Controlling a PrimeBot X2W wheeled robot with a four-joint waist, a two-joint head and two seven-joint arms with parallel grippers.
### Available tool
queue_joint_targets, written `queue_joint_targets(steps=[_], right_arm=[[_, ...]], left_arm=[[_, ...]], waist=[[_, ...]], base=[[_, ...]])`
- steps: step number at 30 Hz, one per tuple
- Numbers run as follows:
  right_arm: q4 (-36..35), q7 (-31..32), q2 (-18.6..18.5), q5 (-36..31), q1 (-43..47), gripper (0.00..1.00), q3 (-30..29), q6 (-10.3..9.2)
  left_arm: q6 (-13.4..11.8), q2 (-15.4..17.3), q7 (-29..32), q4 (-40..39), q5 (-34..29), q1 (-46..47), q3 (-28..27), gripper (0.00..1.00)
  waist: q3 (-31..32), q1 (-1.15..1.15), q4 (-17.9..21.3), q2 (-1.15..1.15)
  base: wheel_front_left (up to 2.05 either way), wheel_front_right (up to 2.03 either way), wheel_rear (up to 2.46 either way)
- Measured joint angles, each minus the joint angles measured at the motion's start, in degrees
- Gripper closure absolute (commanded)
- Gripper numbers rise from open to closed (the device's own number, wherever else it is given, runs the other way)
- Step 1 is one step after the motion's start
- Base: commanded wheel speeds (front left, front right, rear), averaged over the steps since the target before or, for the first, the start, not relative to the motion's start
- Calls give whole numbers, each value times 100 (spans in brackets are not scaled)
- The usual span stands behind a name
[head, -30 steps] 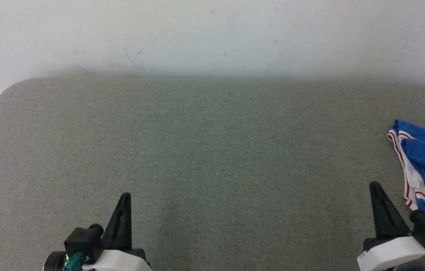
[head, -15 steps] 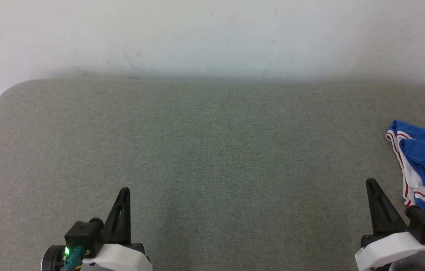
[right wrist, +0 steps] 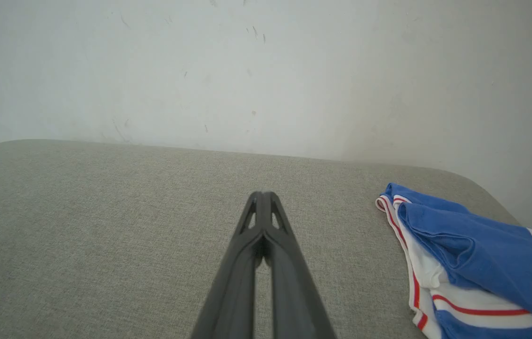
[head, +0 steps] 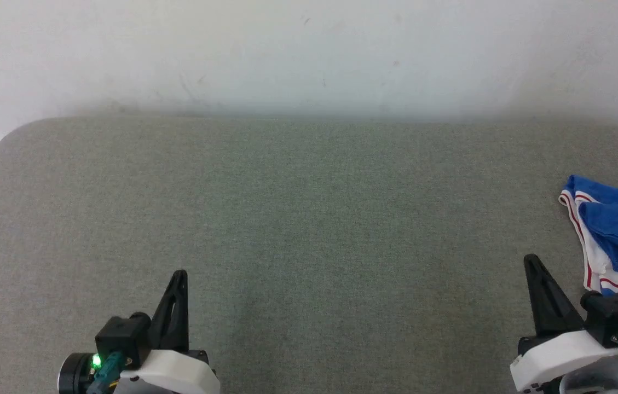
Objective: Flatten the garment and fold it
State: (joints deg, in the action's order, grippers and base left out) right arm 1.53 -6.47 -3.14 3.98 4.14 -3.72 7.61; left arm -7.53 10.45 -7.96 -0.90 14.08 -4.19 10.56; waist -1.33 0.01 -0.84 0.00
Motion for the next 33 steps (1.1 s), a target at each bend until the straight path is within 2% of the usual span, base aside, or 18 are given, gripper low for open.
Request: queue_joint_targets(steps=[33], right_arm=[[-70,319,1,-190,-158,100,182,0]], left_arm=[[347,-349,391,27,-650,121,-500,100]], waist=[[66,0,41,0]], base=[[0,0,0]])
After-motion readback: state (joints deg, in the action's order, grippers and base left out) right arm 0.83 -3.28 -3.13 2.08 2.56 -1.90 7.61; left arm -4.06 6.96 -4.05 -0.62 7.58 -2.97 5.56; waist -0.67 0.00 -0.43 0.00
